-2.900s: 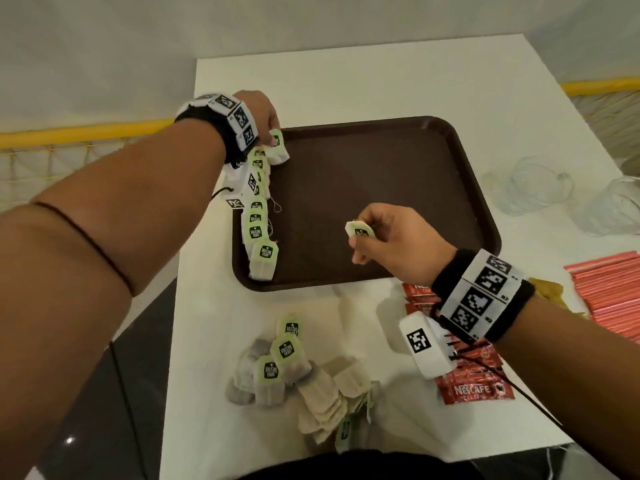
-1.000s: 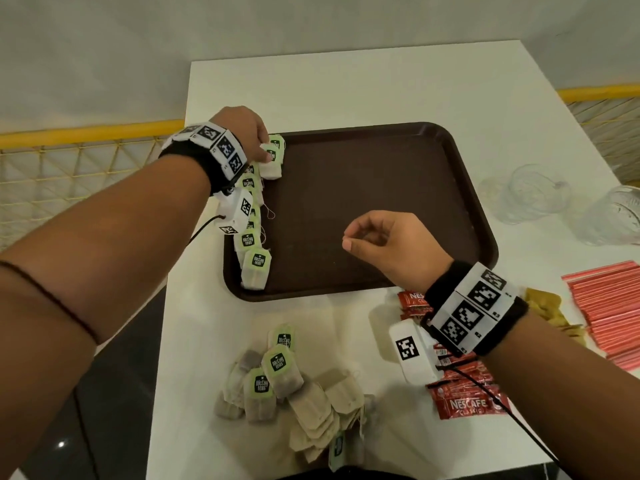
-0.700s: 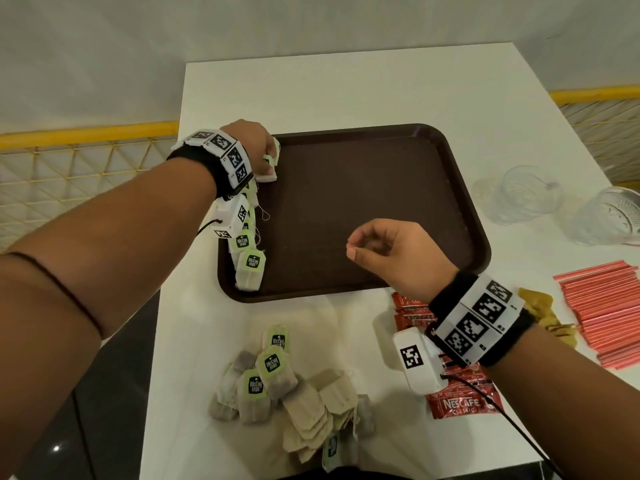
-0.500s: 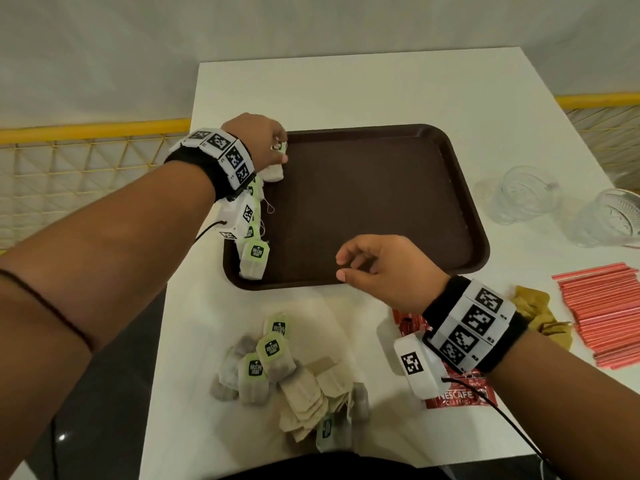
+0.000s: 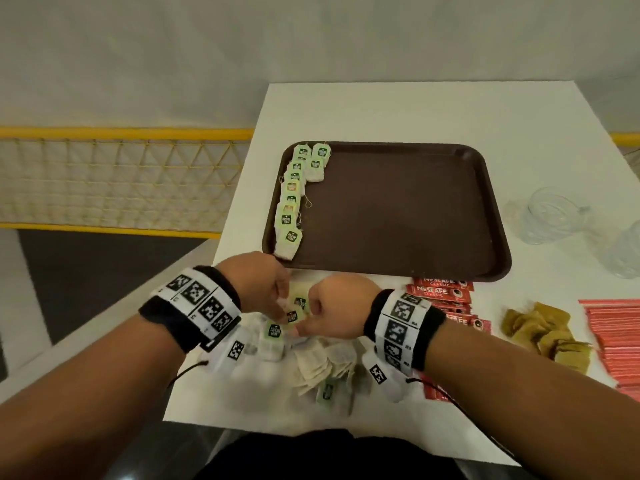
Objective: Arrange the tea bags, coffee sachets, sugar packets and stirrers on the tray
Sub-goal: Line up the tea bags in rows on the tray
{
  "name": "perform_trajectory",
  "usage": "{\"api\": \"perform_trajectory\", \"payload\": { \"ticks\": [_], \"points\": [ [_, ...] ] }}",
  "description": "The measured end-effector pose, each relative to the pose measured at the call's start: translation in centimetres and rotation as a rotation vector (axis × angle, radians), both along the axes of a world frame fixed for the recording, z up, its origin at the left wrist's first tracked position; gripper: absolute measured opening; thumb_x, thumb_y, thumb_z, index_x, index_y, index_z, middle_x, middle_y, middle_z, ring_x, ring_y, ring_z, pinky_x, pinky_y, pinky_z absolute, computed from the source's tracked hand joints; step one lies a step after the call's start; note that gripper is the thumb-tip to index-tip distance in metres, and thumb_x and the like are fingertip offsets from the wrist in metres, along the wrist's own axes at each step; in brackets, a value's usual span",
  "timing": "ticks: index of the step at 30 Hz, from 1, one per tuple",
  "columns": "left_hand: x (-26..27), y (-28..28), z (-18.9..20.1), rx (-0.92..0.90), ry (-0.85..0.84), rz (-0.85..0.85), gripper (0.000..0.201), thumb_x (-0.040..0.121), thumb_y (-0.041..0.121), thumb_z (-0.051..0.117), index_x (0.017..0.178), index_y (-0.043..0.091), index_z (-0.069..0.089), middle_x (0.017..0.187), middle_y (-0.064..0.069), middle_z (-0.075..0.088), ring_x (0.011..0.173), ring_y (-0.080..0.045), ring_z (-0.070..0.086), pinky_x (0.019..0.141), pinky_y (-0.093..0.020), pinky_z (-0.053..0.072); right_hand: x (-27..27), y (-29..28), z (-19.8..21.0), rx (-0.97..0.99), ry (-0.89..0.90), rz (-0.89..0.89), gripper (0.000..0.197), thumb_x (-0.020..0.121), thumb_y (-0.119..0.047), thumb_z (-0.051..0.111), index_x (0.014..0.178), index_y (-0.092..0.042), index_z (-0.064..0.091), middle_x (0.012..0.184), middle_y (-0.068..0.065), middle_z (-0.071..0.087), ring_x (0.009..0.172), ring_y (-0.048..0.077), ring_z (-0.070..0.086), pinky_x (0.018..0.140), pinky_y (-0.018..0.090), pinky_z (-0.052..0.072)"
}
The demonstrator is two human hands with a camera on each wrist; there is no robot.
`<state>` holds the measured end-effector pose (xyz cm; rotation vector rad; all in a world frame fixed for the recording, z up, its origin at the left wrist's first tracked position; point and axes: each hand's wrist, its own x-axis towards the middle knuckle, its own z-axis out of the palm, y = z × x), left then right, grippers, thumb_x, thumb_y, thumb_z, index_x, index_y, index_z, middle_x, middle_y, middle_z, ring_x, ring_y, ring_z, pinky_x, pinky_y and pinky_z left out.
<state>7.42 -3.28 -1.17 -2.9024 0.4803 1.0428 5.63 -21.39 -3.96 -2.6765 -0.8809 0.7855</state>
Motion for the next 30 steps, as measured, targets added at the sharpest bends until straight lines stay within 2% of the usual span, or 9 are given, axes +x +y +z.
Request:
{"api": "perform_trajectory", "payload": {
  "ticks": [2,4,6,10,16,20,24,28,30],
  "points": [
    [-1.2,0.4,-1.0,0.057,-0.024,0.047,0.047,0.062,0.058,0.08,0.099,0.032,0.069,0.094,0.013,0.067,0.088,-0.012,0.063,0.082,-0.032,0.054,-0.1,1.2,0.0,-0.044,-0.032,0.028,0.057,0.076,-0.077,0.055,0.071,-0.021,0.057,0.067,-0.002,0.056,0.061,0.016,0.051,0.051,0.025,0.034],
    [-2.0,0.5,-1.6,0.068,-0.063,0.103,0.044,0.063,0.061,0.077,0.094,0.031,0.069,0.092,0.012,0.068,0.087,-0.014,0.063,0.079,-0.031,0.054,0.1,2.1,-0.2,-0.076,-0.043,0.059,0.054,0.076,-0.074,0.059,0.066,-0.021,0.051,0.063,-0.004,0.05,0.058,0.016,0.048,0.053,0.026,0.034],
    [-2.6,0.4,-1.6,0.047,-0.097,0.127,0.037,0.07,0.057,0.075,0.094,0.029,0.07,0.094,0.009,0.069,0.088,-0.015,0.064,0.076,-0.028,0.051,0.4,2.5,-0.5,-0.072,-0.02,0.048,0.046,0.079,-0.065,0.064,0.069,-0.022,0.055,0.064,-0.004,0.051,0.063,0.019,0.053,0.057,0.026,0.04],
    [-3.6,0.9,-1.2,-0.035,-0.075,0.137,0.039,0.068,0.051,0.079,0.099,0.029,0.071,0.098,0.012,0.067,0.093,-0.014,0.061,0.084,-0.032,0.051,1.0,2.1,-0.3,-0.034,0.017,0.03,0.034,0.083,-0.04,0.07,0.063,-0.019,0.052,0.062,0.0,0.051,0.058,0.02,0.051,0.048,0.023,0.031],
    [-4.9,0.7,-1.6,-0.109,-0.053,0.145,0.03,0.072,0.045,0.08,0.093,0.026,0.07,0.098,0.009,0.066,0.091,-0.014,0.06,0.084,-0.032,0.05,1.3,1.0,0.2,0.004,-0.003,0.022,0.033,0.085,-0.03,0.069,0.061,-0.021,0.048,0.063,-0.001,0.053,0.065,0.023,0.055,0.047,0.024,0.03],
    [-4.8,1.0,-1.2,-0.22,-0.107,0.189,0.022,0.074,0.041,0.08,0.088,0.027,0.07,0.079,0.016,0.06,0.072,-0.003,0.054,0.066,-0.018,0.041,1.5,0.1,0.3,0.066,0.038,-0.066,0.031,0.082,-0.025,0.075,0.061,-0.021,0.052,0.065,0.0,0.057,0.062,0.021,0.055,0.05,0.025,0.035],
    [-3.8,1.2,0.0,-0.35,-0.154,0.198,0.014,0.076,0.036,0.08,0.08,0.032,0.067,0.07,0.019,0.058,0.066,0.003,0.053,0.06,-0.01,0.035,1.8,-0.6,0.3,0.15,0.035,-0.148,0.017,0.077,-0.023,0.078,0.085,-0.014,0.066,0.086,0.004,0.068,0.078,0.024,0.063,0.064,0.03,0.046],
    [-2.4,1.3,1.0,-0.455,-0.187,0.252,0.013,0.076,0.032,0.081,0.083,0.03,0.07,0.07,0.014,0.065,0.062,0.004,0.057,0.057,-0.007,0.039,2.2,-1.4,0.6,0.246,0.038,-0.166,0.014,0.079,-0.019,0.075,0.077,-0.013,0.063,0.077,0.0,0.062,0.071,0.018,0.056,0.062,0.028,0.042],
    [-1.6,1.3,1.5,-0.529,-0.202,0.287,0.013,0.076,0.028,0.081,0.084,0.027,0.071,0.068,0.011,0.068,0.06,0.003,0.057,0.058,-0.009,0.042,2.3,-1.5,0.8,0.339,0.038,-0.19,0.023,0.082,-0.018,0.069,0.067,-0.015,0.051,0.067,-0.001,0.053,0.06,0.017,0.046,0.056,0.03,0.036]
  ]
}}
